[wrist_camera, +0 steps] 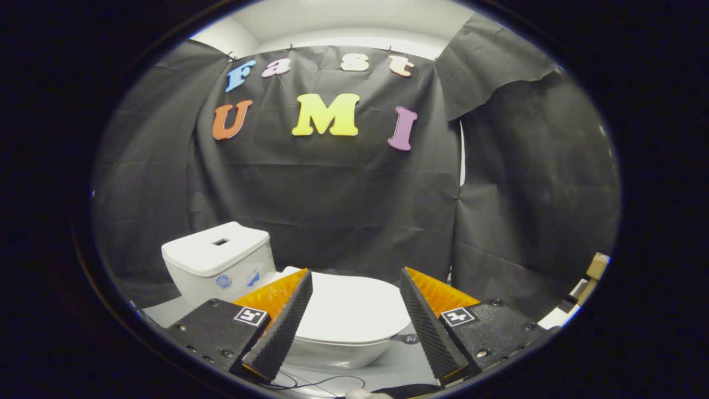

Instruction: Open the toilet lid.

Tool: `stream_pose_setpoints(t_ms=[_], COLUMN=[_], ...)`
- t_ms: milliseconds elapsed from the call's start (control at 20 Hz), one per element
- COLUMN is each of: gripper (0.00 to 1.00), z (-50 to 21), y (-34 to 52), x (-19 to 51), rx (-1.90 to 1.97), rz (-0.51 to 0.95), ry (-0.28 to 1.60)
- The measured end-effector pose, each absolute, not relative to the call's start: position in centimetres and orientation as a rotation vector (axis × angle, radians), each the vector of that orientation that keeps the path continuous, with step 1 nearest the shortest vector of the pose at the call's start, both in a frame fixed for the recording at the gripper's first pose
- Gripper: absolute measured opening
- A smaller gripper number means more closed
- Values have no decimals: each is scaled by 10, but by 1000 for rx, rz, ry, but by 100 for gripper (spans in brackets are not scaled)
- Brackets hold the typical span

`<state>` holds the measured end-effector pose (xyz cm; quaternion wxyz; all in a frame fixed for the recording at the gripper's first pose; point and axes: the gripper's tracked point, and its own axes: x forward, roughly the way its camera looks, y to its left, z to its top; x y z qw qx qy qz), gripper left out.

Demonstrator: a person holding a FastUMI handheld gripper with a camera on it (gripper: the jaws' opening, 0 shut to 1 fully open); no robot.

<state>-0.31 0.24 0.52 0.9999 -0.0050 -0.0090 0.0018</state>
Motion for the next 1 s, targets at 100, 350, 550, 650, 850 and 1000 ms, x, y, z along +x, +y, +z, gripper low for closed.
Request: stream_pose_setpoints(t_ms=[100,350,550,650,850,1000], gripper=[99,99,99,99,99,99], z=[6,3,12,15,16,12], y=[2,3,-8,-11,-20,-34], x=[-1,6,27,42,79,103], rx=[-8,-1,22,35,68,169], rz=[2,8,9,28,89,104], ry=[-21,-11,-10,-6,1,10])
